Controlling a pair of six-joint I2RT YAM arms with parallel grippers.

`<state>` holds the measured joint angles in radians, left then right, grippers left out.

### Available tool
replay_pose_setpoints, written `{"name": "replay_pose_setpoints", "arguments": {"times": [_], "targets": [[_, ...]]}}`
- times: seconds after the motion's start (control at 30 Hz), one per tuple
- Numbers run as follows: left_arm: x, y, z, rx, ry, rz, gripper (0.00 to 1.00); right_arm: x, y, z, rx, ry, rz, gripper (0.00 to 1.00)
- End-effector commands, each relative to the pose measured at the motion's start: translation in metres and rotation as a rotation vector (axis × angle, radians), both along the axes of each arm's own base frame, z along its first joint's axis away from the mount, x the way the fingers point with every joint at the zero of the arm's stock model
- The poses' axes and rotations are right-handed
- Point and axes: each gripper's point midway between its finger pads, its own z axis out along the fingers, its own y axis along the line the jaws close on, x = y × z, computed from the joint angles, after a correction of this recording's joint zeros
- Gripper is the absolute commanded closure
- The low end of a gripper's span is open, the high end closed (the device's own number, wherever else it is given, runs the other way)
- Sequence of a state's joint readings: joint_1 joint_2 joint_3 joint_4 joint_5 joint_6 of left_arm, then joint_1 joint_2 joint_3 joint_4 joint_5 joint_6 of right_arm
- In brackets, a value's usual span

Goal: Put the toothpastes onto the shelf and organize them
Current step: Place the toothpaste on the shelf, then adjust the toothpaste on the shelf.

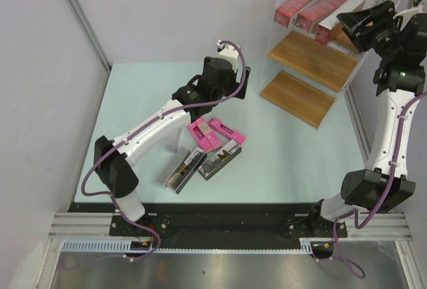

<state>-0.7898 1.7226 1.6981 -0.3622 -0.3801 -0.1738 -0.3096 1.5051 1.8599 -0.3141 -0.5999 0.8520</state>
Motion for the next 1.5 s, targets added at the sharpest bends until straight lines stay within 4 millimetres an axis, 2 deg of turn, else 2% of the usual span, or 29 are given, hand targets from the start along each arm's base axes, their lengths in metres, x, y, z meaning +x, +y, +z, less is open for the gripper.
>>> {"name": "replay_pose_setpoints", "arguments": {"times": [0.0, 0.13, 0.3, 0.37, 0.4, 0.43, 0.5, 0.57, 0.6, 0.67, 0.83, 0.87, 0.9, 1.0, 1.03, 1.07, 1.2, 1.47], "targets": [[-0.002, -0.007, 0.030, -0.043, -0.054, -0.034, 0.00, 0.005, -0.003, -0.003, -0.016, 0.022, -0.013, 0.35], [-0.003, -0.009, 0.034, -0.060, -0.059, -0.045, 0.00, 0.007, -0.007, -0.005, -0.030, 0.032, -0.032, 0.34], [-0.009, -0.021, 0.050, -0.110, -0.077, -0.108, 0.00, 0.006, -0.012, -0.002, -0.053, 0.037, -0.073, 0.34], [-0.010, -0.022, 0.054, -0.116, -0.083, -0.112, 0.00, 0.002, -0.007, 0.006, -0.108, 0.018, -0.089, 0.33], [-0.010, -0.021, 0.055, -0.116, -0.084, -0.114, 0.00, 0.002, -0.008, 0.002, -0.120, 0.042, -0.120, 0.33], [-0.010, -0.021, 0.057, -0.114, -0.090, -0.117, 0.00, 0.000, -0.001, 0.005, -0.144, 0.035, -0.120, 0.32], [-0.010, -0.021, 0.056, -0.111, -0.087, -0.115, 0.00, -0.003, 0.001, 0.011, -0.197, 0.030, -0.165, 0.30], [-0.010, -0.021, 0.055, -0.107, -0.085, -0.116, 0.00, -0.006, 0.014, 0.019, -0.221, 0.012, -0.167, 0.29], [-0.010, -0.021, 0.053, -0.104, -0.082, -0.114, 0.00, -0.006, 0.011, 0.020, -0.247, 0.016, -0.205, 0.29], [-0.010, -0.021, 0.052, -0.100, -0.077, -0.116, 0.00, -0.006, 0.023, 0.021, -0.272, 0.017, -0.208, 0.27], [-0.010, -0.020, 0.049, -0.089, -0.073, -0.113, 0.00, -0.002, 0.026, 0.021, -0.336, 0.030, -0.289, 0.26], [-0.011, -0.019, 0.050, -0.090, -0.074, -0.113, 0.00, -0.001, 0.020, 0.020, -0.346, 0.039, -0.323, 0.25], [-0.010, -0.019, 0.049, -0.087, -0.074, -0.113, 0.00, 0.000, 0.026, 0.018, -0.363, 0.041, -0.319, 0.24], [-0.011, -0.017, 0.050, -0.086, -0.077, -0.109, 0.00, 0.001, 0.026, 0.021, -0.393, 0.043, -0.375, 0.24], [-0.011, -0.017, 0.051, -0.085, -0.079, -0.108, 0.00, 0.000, 0.020, 0.019, -0.418, 0.060, -0.422, 0.22], [-0.011, -0.017, 0.050, -0.082, -0.077, -0.107, 0.00, 0.002, 0.024, 0.016, -0.431, 0.071, -0.424, 0.21], [-0.010, -0.015, 0.049, -0.074, -0.077, -0.102, 0.00, 0.006, 0.015, 0.013, -0.460, 0.094, -0.485, 0.17], [-0.011, -0.012, 0.045, -0.066, -0.074, -0.094, 0.00, 0.025, -0.017, 0.000, -0.476, 0.146, -0.573, 0.12]]}}
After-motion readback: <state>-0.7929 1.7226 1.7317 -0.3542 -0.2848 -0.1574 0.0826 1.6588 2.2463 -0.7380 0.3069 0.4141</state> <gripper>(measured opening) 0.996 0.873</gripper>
